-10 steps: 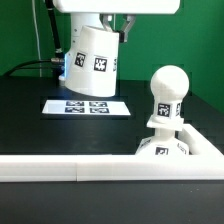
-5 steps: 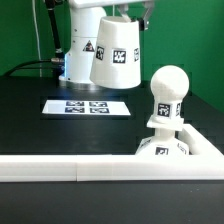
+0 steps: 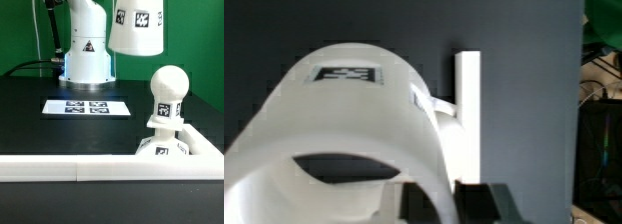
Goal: Assemble lamp
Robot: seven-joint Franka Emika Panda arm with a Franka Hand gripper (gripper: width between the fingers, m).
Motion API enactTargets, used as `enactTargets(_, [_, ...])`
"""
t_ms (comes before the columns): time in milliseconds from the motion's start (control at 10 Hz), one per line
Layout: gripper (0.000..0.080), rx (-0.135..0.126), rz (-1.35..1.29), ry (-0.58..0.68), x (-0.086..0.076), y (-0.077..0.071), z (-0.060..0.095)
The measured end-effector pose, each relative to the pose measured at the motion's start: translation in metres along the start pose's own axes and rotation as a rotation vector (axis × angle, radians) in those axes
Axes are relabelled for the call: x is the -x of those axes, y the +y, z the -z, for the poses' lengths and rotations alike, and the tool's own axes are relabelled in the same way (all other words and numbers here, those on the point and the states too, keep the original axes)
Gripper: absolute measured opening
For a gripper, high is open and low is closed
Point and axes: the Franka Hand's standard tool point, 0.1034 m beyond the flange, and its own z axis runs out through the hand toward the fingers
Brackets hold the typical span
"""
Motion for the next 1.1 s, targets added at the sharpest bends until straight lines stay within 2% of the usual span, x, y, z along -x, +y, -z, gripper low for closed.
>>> enactTargets(100, [0.0045, 0.001, -0.015, 0.007, -0.006, -0.008, 0.003])
enactTargets(200, [0.0045, 0.004, -0.027, 0.009, -0.015, -0.017, -0.001])
enactTargets(500, [0.0045, 0.02, -0.01, 0.026, -0.032, -0.038, -0.024])
enactTargets(600, [0.0045, 0.031, 0.001, 0.022, -0.035, -0.041, -0.035])
enactTargets(800, [0.0045, 0.034, 0.008, 0.025, -0.036, -0.043, -0.049])
enactTargets(1100, [0.0045, 0.044, 0.016, 0.059, -0.033, -0.044, -0.083])
